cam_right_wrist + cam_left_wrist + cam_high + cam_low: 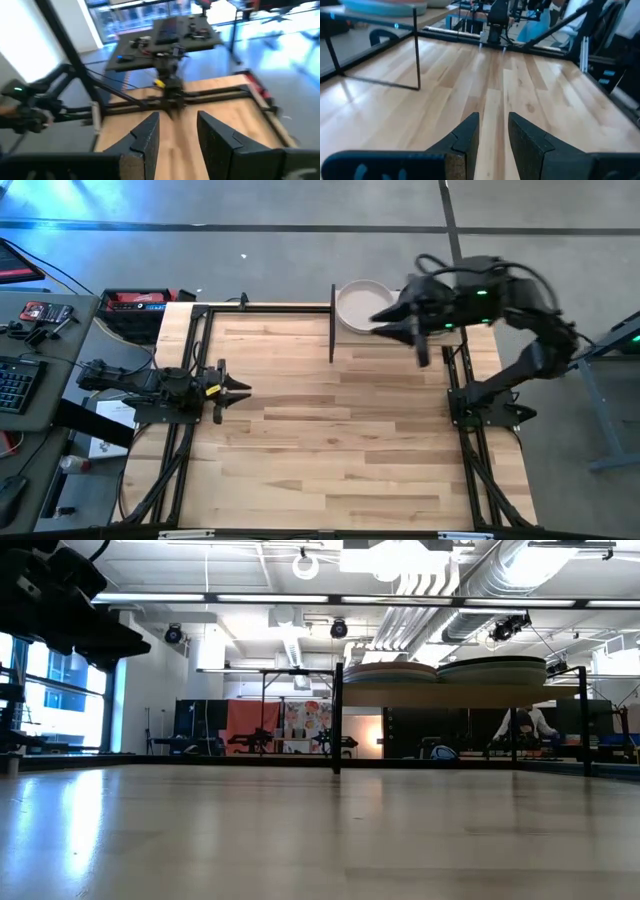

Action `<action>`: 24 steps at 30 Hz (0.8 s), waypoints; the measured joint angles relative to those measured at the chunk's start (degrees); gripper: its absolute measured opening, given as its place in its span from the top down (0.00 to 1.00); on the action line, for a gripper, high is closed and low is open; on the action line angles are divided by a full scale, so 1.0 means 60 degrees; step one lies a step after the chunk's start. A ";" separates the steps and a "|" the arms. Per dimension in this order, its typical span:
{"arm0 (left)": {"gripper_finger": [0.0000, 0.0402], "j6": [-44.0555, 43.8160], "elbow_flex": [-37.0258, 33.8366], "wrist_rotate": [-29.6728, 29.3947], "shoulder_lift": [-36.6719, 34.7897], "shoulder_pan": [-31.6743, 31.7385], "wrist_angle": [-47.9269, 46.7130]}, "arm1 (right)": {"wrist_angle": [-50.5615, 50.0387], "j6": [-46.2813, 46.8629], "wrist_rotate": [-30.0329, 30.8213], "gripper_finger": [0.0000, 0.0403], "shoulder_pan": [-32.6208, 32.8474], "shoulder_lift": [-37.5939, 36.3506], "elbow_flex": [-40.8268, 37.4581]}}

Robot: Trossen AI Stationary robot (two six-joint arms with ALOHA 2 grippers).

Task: Place and stack plates onto a shelf
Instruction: Return to Home Position

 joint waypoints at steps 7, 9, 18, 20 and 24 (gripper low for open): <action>0.77 0.1206 0.0000 -0.0004 0.0000 0.0000 0.0013 | 0.0234 -0.0042 0.1825 0.72 0.0007 -0.2624 -0.2772; 0.77 0.1243 0.0000 -0.0005 0.0000 0.0000 0.0012 | 0.1032 0.0400 0.2623 0.72 0.0007 -0.3579 -0.4280; 0.77 0.2009 0.0000 -0.0014 0.0000 0.0000 0.0012 | 0.4852 0.0948 0.3235 0.72 0.0007 -0.6994 -1.0152; 0.77 0.1925 0.0000 -0.0014 0.0000 0.0000 0.0013 | 0.5394 0.1293 0.3254 0.72 0.0007 -0.7520 -1.1139; 0.77 0.1590 0.0000 -0.0018 0.0000 0.0000 0.0010 | 0.6539 0.1682 0.3403 0.72 0.0007 -0.8401 -1.3049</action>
